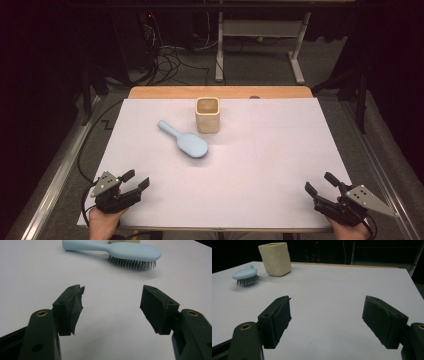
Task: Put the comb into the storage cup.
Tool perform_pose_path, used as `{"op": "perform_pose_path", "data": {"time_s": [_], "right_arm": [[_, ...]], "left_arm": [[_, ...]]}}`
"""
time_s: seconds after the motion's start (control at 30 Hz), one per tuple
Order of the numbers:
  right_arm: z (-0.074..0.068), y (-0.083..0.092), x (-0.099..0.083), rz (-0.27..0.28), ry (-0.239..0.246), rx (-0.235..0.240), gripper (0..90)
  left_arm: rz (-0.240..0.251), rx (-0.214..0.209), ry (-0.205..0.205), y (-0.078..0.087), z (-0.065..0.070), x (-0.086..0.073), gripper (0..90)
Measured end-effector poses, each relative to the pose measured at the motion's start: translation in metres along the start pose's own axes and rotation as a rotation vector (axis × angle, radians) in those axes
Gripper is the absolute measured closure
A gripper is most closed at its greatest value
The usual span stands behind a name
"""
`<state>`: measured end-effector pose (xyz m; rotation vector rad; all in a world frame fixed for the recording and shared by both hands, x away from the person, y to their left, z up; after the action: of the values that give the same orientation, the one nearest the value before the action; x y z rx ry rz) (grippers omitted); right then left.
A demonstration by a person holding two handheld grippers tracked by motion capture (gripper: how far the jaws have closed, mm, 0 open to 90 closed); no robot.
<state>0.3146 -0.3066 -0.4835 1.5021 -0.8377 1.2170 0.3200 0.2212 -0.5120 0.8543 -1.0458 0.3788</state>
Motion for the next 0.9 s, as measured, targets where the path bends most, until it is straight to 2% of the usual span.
{"op": "perform_pose_path", "data": {"time_s": [0.9], "right_arm": [[-0.0004, -0.0008, -0.0011, -0.01, 0.0, 0.003, 23.5]], "left_arm": [[-0.003, -0.017, -0.005, -0.0009, 0.0045, 0.0001, 34.7]]}}
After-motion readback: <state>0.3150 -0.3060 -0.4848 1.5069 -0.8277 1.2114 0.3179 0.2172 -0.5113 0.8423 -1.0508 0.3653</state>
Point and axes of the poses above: each handheld gripper's, and its own axes: y roughly backward along the jaws, x roughly out of its top, z roughly to its right, the point moved 9 cm from there along -y, roughly forward along the jaws, and after that the axes turned 9 degrees about -x, right-handed, at the moved point
